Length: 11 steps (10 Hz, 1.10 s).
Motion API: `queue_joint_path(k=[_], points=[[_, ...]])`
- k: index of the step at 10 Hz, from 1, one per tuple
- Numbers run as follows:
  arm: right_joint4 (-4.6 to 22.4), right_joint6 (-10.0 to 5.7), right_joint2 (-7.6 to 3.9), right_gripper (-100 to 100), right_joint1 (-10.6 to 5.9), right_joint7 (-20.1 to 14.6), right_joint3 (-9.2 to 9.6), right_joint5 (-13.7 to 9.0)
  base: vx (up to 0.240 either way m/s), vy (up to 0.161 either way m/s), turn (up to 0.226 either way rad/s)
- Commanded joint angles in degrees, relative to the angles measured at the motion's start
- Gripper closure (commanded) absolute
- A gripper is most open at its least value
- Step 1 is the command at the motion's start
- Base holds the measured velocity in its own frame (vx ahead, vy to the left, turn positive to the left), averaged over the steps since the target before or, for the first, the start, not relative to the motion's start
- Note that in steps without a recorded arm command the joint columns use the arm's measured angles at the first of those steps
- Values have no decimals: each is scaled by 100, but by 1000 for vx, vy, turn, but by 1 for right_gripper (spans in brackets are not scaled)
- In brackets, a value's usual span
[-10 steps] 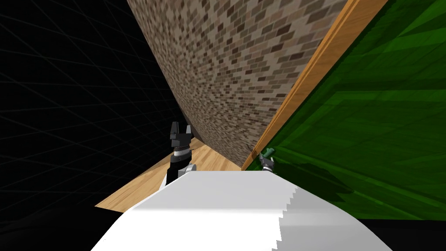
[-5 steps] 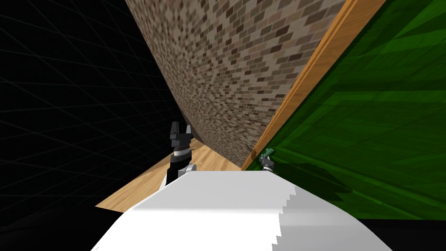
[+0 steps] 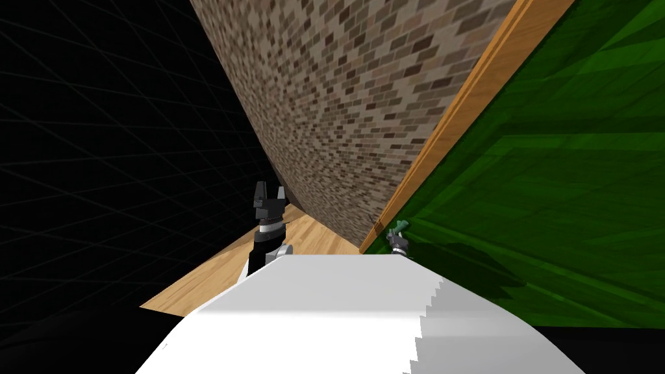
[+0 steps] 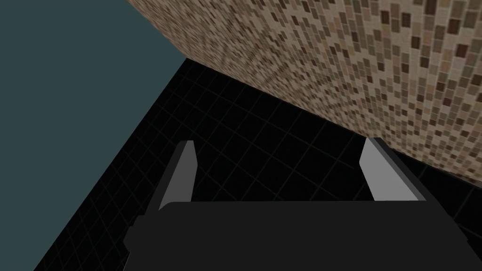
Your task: Pull the door open
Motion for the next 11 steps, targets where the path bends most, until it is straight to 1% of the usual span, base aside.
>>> queue_joint_path(k=[1, 6, 7, 8, 9, 11], points=[[-68, 34, -34, 100, 79, -51, 102, 51, -196, 7, 67], [-229, 12, -264, 100, 201, -352, 476, 294, -207, 16, 76], [-251, 9, -295, 100, 218, -392, 527, 327, -246, 23, 61], [-202, -15, -288, 100, 180, -370, 470, 301, -117, 9, 15], [-239, -51, -346, 100, 236, -458, 613, 371, -168, -26, 72], [-291, -100, -424, 100, 287, -541, 750, 441, -221, -36, 92]])
